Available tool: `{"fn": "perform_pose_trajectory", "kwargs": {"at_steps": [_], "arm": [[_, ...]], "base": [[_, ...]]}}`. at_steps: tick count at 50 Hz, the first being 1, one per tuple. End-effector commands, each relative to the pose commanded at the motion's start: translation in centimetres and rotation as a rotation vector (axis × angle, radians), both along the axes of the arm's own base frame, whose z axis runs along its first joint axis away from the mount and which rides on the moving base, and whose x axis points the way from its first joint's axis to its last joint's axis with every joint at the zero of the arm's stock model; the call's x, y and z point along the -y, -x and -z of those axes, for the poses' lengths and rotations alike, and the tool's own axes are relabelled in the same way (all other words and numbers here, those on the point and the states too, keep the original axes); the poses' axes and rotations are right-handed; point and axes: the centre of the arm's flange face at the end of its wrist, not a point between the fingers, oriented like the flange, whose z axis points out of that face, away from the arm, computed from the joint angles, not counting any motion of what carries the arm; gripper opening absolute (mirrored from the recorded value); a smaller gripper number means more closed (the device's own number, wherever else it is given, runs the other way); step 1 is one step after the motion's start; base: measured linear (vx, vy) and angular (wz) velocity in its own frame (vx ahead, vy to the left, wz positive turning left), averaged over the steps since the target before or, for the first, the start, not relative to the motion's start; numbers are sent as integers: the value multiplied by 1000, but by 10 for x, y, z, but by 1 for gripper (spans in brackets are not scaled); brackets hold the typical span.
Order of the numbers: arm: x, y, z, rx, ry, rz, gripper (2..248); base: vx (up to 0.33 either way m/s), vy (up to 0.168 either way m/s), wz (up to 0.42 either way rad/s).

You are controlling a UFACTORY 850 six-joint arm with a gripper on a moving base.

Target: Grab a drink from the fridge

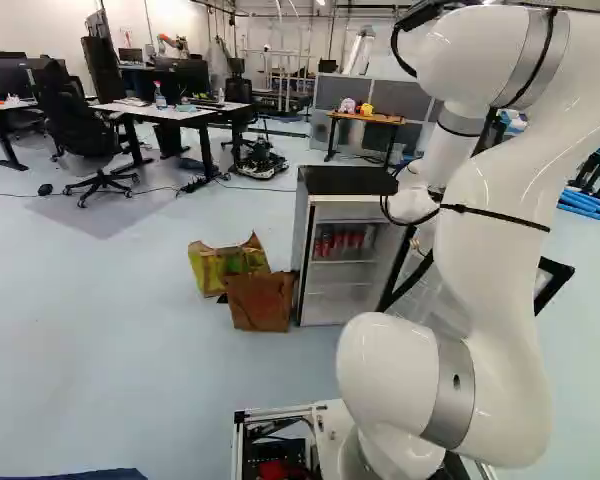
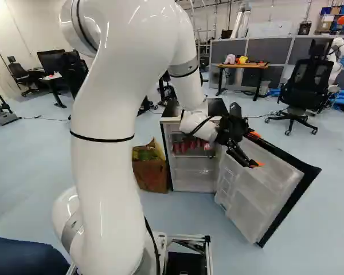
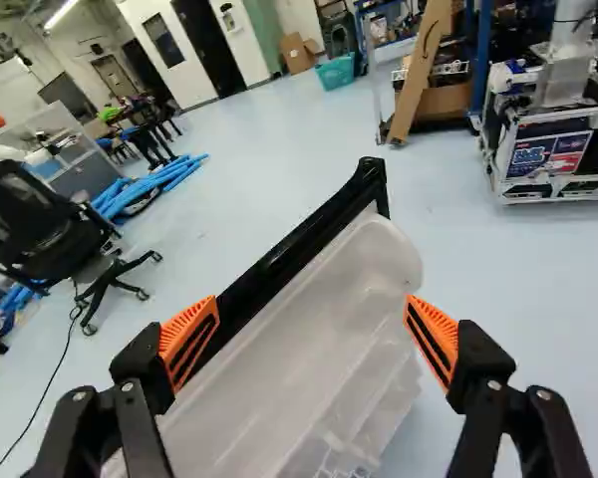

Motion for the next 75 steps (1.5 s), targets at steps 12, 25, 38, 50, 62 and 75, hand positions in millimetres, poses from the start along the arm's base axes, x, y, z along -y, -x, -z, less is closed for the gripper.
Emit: {"fn": "perform_pose_trajectory", "kwargs": {"at_steps": [12, 25, 38, 50, 62, 75], "arm": [[-14, 14, -3, -37, 12, -126, 247], [-30, 29, -7, -74, 24, -263, 247], [-50, 44, -9, -110, 37, -404, 247], [-69, 59, -11, -142, 49, -534, 247], [-86, 73, -12, -173, 62, -660, 247], [-103, 87, -13, -204, 79, -790, 247]], "base": [[0, 0, 0], [0, 0, 0], [0, 0, 0], [0, 0, 0], [0, 0, 0], [0, 0, 0]]}}
